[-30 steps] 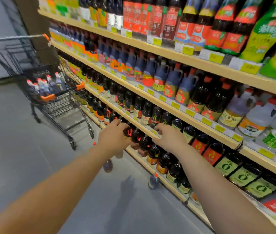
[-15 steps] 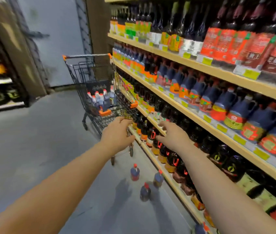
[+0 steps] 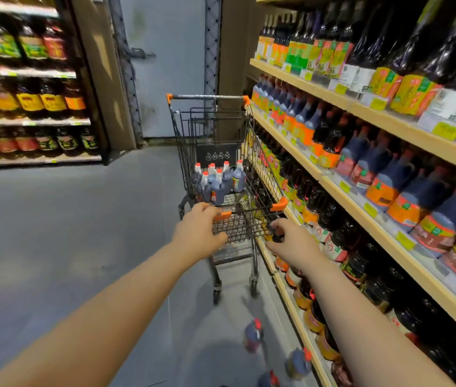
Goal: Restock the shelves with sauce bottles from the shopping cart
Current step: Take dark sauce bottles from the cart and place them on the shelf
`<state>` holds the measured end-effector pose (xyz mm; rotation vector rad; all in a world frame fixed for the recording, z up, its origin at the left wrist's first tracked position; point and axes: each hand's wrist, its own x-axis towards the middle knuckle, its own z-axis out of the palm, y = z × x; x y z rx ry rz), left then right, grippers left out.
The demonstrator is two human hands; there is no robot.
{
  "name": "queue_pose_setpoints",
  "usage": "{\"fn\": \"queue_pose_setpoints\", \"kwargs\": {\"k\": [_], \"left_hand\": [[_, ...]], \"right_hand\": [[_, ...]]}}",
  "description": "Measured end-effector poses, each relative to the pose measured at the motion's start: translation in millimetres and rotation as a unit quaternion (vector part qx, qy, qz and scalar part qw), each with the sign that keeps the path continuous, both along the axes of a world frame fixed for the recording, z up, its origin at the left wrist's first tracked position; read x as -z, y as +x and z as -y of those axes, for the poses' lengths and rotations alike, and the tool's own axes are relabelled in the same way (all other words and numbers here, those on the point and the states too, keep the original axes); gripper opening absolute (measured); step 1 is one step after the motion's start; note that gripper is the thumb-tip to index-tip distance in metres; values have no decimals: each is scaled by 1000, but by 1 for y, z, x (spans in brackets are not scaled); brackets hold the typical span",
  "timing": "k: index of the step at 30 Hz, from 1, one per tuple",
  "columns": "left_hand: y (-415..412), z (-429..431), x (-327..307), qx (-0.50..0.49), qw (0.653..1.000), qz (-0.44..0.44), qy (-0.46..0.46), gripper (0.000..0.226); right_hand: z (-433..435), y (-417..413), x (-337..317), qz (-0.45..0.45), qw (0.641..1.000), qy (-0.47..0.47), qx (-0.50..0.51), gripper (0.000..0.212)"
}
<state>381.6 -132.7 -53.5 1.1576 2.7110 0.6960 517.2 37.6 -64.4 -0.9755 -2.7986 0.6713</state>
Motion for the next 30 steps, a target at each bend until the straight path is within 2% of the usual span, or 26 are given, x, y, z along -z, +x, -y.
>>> {"fn": "queue_pose_setpoints", "kwargs": {"k": [10,14,17,20,23,26,30], "left_hand": [[-130,-82,17,-56,997,49,31,49],[-185,-120,28,-61,992,108,-4,48],[-227,-154,35,-49,988,143,-37,43],[-273,-188,47,-30,985,168,-35,33],[-317,-218,64,-37,977,208,-30,38],[-359,-247,77,-54,968,245,-20,30],[-400,-283,87,-81,950,300,-15,27]], "right_hand": [[-101,-156,17,-43,999,-19,-26,54],[-136,-216,32,18,998,-46,-32,53],[-165,-260,46,90,993,-58,-43,63],[-196,-304,61,128,986,-78,-68,70],[-227,-345,74,174,976,-101,-81,76],[-255,-382,87,176,974,-122,-70,80],[-293,-425,100,157,980,-106,-60,73]]}}
